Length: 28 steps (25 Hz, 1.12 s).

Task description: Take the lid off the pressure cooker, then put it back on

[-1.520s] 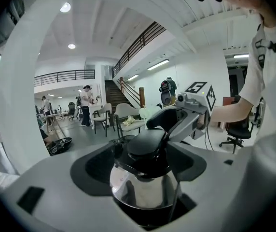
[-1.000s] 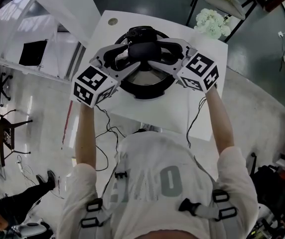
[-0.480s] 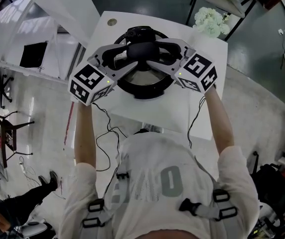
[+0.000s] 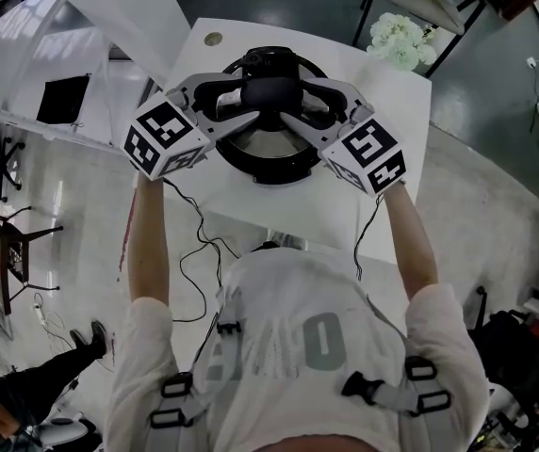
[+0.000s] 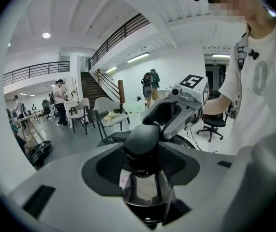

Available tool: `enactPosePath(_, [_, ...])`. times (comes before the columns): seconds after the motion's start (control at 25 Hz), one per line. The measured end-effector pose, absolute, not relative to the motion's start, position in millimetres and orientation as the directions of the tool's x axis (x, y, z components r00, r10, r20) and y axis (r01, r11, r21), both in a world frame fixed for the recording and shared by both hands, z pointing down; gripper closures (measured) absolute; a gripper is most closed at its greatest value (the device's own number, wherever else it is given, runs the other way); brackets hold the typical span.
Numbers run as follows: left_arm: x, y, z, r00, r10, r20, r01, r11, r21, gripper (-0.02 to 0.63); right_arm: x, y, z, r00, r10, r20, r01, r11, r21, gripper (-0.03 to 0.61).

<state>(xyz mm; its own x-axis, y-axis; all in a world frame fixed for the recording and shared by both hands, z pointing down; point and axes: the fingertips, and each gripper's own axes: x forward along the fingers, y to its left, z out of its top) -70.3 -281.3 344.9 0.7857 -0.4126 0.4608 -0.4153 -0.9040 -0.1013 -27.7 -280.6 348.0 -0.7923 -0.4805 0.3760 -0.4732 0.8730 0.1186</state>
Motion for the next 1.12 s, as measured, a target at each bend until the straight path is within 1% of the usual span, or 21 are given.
enactPosePath(0.12, [-70.0,-281.2,343.9,0.781,-0.404,0.476,-0.411,-0.907,-0.094,0.391,-26.0,-280.5,347.7,-0.802,-0.458,0.383,-0.45,0.885,0.117,0.354])
enactPosePath(0.32, [-71.5,-279.2,344.4,0.766,-0.449,0.46,-0.469,-0.88,-0.076,0.393,-27.8,-282.4,348.6,-0.858,-0.336,0.389,-0.339,0.939,0.062,0.339])
enactPosePath(0.52, [-73.5,-278.6,346.1,0.779,-0.415,0.471,-0.475,-0.88,0.011,0.393,-33.7,-283.7,351.6,-0.897,-0.202,0.393,-0.229,0.973,-0.023,0.321])
enactPosePath(0.6, [-74.2,-279.3,346.2,0.789,-0.408,0.459,-0.478,-0.878,0.042,0.393,-34.5,-284.2,351.5,-0.899,-0.178,0.4,-0.21,0.977,-0.037,0.324])
enactPosePath(0.72, [-74.7,-281.2,347.5,0.824,-0.373,0.427,-0.437,-0.898,0.058,0.396,-33.2,-285.0,351.1,-0.894,-0.192,0.405,-0.222,0.975,-0.029,0.33])
enactPosePath(0.84, [-73.6,-282.4,347.2,0.845,-0.309,0.437,-0.373,-0.925,0.066,0.396,-31.7,-283.7,350.9,-0.879,-0.222,0.421,-0.25,0.968,-0.012,0.333])
enactPosePath(1.12, [-84.8,-290.2,344.0,0.829,-0.309,0.466,-0.361,-0.932,0.025,0.398,-27.7,-270.7,348.8,-0.84,-0.325,0.435,-0.361,0.932,0.0,0.356])
